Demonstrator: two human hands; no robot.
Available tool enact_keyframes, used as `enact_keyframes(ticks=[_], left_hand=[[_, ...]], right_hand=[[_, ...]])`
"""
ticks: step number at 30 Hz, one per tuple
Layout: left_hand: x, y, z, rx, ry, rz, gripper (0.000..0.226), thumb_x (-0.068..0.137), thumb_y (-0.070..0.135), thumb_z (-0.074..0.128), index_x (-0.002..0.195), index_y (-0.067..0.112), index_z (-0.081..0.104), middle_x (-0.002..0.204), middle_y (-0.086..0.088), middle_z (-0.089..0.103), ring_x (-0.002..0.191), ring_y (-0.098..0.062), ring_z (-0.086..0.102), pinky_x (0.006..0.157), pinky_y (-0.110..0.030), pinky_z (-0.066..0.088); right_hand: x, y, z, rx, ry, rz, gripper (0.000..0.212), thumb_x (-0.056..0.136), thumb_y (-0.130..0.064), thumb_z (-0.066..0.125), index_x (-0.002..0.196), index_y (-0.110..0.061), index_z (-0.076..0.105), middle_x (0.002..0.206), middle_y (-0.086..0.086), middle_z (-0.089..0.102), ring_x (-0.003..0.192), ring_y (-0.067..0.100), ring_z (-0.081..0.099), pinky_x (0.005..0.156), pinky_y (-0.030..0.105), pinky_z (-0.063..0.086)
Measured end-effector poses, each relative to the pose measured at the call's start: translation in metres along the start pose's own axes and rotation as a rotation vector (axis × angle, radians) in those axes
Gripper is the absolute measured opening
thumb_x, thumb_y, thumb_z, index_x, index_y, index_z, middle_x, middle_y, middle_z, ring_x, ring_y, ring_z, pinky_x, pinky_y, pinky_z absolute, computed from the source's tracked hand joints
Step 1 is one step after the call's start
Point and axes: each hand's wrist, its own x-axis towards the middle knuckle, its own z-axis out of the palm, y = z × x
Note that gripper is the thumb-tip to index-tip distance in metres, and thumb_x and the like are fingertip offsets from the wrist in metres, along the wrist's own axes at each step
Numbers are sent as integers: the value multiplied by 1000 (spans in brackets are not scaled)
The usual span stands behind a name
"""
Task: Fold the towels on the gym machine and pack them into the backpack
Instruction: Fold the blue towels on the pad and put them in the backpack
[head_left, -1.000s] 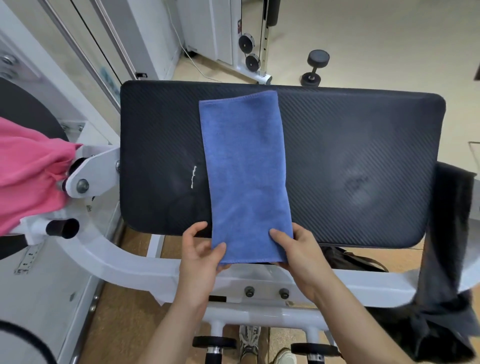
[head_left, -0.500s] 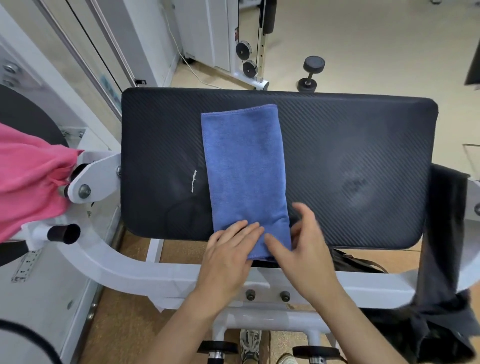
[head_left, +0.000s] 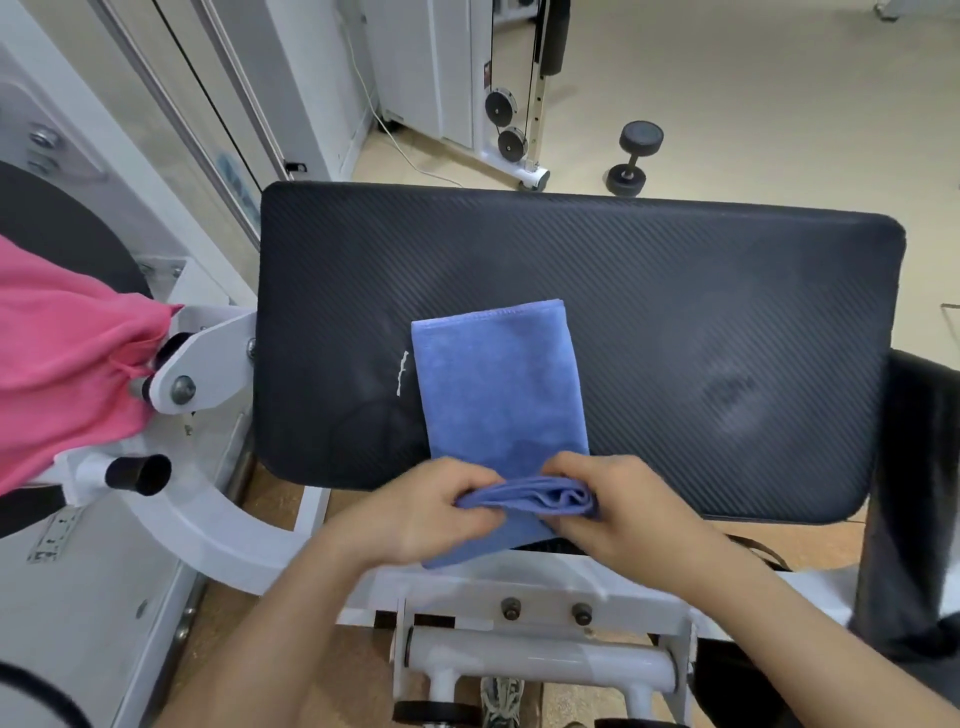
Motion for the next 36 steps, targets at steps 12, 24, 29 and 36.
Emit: enact_keyframes(ticks=[12,24,29,36], left_hand=[[33,-8,-51,-571,704,-106,15,93,11,61,106,15,69,100,-3,74,98,-22,69,90,-49,54],[48,-3,-31,-112,986,-110,11,98,27,49,103,20,56,81,12,59,75,-7,56,63,-29,40],[53,1,-30,108,1032,-158,19,99,36,45,102,18,50,76,4,60,71,-21,60,65,-40,50],[55,-4,-23,398,1106,-133,29,96,35,52,122,20,51,91,1,54,84,-21,55,61,-39,49]], right_hand=[[86,-5,-23,144,369,250,29,95,-37,52,86,-10,50,68,3,59,67,24,55,63,41,44],[94,0,-8,40,472,291,20,100,-40,43,90,-23,39,63,-3,51,64,25,53,59,35,33],[100,-7,-11,-94,493,343,23,100,-44,41,100,-22,43,69,-5,53,67,25,53,61,36,37],[100,-3,-13,-215,619,284,46,90,-35,62,132,-20,48,119,5,48,105,23,47,68,34,41]])
